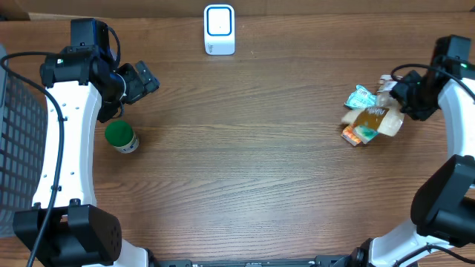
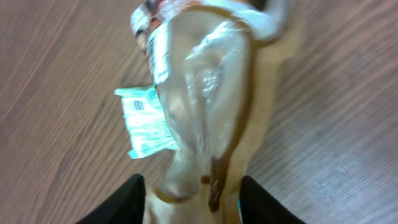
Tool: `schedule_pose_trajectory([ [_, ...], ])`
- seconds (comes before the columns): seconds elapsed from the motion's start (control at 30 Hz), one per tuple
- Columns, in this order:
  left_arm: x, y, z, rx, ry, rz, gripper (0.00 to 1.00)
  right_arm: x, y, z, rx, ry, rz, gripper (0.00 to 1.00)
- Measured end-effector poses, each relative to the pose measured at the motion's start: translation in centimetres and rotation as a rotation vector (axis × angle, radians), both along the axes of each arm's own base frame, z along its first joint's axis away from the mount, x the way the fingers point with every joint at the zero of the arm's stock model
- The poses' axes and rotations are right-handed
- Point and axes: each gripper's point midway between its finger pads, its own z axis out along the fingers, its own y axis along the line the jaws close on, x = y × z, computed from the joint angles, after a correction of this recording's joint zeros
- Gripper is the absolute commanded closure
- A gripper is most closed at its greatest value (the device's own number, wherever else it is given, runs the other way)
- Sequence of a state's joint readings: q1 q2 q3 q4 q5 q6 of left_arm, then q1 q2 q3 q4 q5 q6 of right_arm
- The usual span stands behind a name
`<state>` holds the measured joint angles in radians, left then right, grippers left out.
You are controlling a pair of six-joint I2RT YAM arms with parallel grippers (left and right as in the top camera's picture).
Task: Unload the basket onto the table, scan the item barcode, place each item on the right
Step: 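Open the right gripper and raise it off the bread bag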
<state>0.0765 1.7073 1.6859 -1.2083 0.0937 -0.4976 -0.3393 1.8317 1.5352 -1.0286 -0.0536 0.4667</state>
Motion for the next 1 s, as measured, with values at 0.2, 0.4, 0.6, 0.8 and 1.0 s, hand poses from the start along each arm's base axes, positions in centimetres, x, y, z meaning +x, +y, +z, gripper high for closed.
schedule_pose_trajectory([
  [0.2,0.0,0.0,0.0,0.0,0.0,0.0,0.0,-1.3,-0.4,-0.3,0.018,0.045,-0.021,0.44],
  [0.4,0.0,0.0,0.0,0.0,-0.001,0.0,0.0,-3.0,0.7,-0.6,0.057,0.111,0.019,0.44],
  [0.6,0.0,0.0,0.0,0.0,-0.001,0.0,0.0,-1.7,2.6,3.6,0.109,-0.012,0.118,0.37],
  [0.8,0.0,0.0,0.0,0.0,0.0,0.0,0.0,0.6,8.6,10.0,0.145,-0.242,0.338,0.32],
  [1.0,0.0,0.0,0.0,0.0,0.0,0.0,0.01,1.4,15.4,10.5,0.175,-0.279,0.527,0.27],
])
